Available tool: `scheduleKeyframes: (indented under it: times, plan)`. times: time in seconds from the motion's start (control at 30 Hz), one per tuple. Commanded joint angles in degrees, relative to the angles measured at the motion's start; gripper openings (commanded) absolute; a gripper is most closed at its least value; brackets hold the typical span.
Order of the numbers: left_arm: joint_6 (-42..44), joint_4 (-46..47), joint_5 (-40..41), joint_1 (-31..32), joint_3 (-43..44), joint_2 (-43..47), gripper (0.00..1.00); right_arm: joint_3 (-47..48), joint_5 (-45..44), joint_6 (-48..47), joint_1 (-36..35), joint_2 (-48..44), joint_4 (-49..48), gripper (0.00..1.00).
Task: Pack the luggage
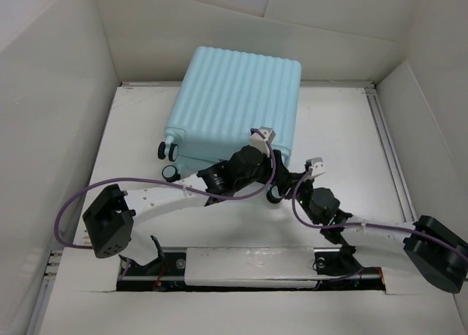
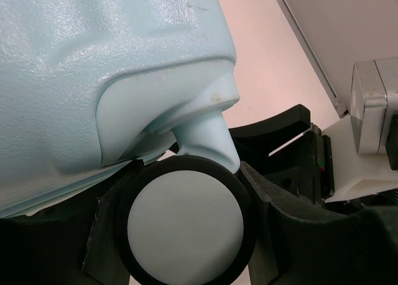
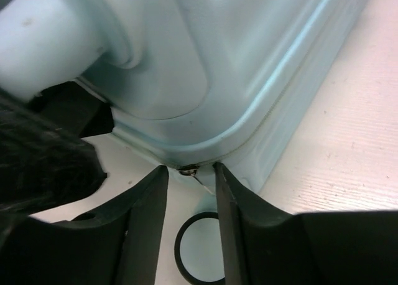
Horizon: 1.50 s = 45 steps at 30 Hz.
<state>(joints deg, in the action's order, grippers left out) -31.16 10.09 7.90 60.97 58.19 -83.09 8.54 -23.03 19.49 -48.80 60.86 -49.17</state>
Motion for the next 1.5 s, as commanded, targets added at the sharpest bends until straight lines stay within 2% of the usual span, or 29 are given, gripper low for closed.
scheduleKeyframes:
  times: [0.0,0.1,0.13,0.2,0.23,0.33,0.37,0.5,0.7,0.77,1.1,1.2,1.37,1.47]
  plan:
    - [-1.71,8.63,-5.00,0.73,3.77,1.97,0.00,1.40,-0.62,0.47,0.19,1.97,-7.17,0.41]
    - [-1.71,8.63,-5.53,0.73,3.77,1.97,0.00,1.40,-1.14,0.99,0.19,4.79,-9.62,0.36]
    - [-1.71,8.63,-5.53,0.73,3.77,1.97,0.00,1.40,-1.67,0.99,0.19,6.01,-9.63,0.28]
    - [-2.24,9.33,-6.06,0.73,3.77,1.97,0.00,2.01,-2.19,0.99,0.19,7.16,-10.15,0.25]
    - [-2.24,9.34,-6.58,0.73,3.77,1.97,0.00,2.01,-2.20,0.99,0.19,7.69,-11.64,0.16]
    - [-2.24,9.86,-7.11,0.73,3.77,1.97,0.00,2.01,-2.20,0.38,0.19,9.01,-13.75,0.02]
    - [-2.24,9.86,-7.72,0.73,3.77,1.44,0.00,2.01,-2.20,0.38,0.19,9.01,-13.76,0.00]
    - [-2.76,10.39,-8.96,0.73,6.57,0.13,0.00,2.01,-1.50,3.35,-1.03,9.01,-16.48,0.00]
    - [-6.63,12.67,-17.03,-0.50,11.85,-3.13,0.00,-0.01,-6.84,7.05,-11.75,11.81,-29.47,0.00]
    - [-9.26,14.08,-20.45,-1.03,13.61,-4.10,0.00,0.86,-9.13,6.45,-15.95,13.49,-30.29,0.00]
    - [-19.02,19.43,-29.69,-1.03,20.55,-10.87,0.00,12.81,-16.17,4.25,-26.60,33.43,-40.48,0.00]
    - [-21.83,20.58,-33.11,-1.03,22.74,-13.58,0.00,17.47,-17.23,4.25,-27.76,40.02,-42.06,0.00]
    - [-23.95,21.29,-34.88,1.69,28.63,-18.77,0.00,30.27,-13.54,4.77,-28.99,48.90,-40.23,0.00]
    - [-25.70,22.43,-36.98,3.01,32.06,-21.06,0.00,33.56,-14.06,4.77,-31.00,51.11,-37.41,0.00]
